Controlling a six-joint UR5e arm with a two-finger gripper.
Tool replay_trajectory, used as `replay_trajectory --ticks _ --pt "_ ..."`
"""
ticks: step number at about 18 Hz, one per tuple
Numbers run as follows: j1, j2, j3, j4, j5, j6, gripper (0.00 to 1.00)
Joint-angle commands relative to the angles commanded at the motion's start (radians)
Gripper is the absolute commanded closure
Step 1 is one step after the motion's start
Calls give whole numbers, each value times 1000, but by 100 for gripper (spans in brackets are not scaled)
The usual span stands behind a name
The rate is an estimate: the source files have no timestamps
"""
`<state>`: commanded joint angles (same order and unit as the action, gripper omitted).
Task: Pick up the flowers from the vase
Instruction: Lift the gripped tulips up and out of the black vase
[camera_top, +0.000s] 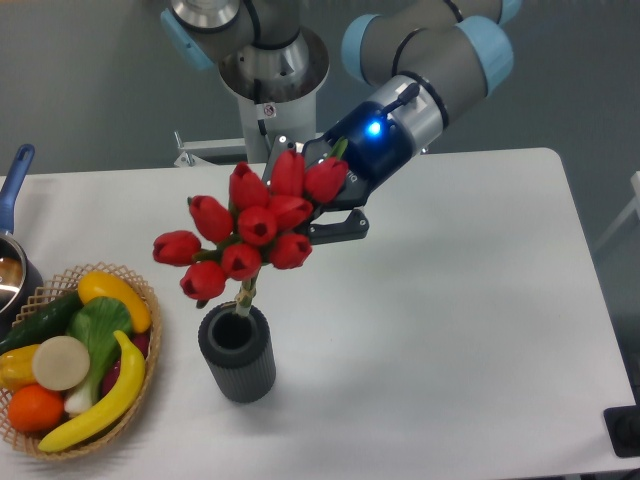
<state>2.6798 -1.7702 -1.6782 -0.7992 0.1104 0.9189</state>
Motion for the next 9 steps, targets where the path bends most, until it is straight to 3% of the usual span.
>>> replay_trajectory --ticks 7,9 --pt "97 12 18 -2 35 12 100" --pt "103 17 46 0 144 12 100"
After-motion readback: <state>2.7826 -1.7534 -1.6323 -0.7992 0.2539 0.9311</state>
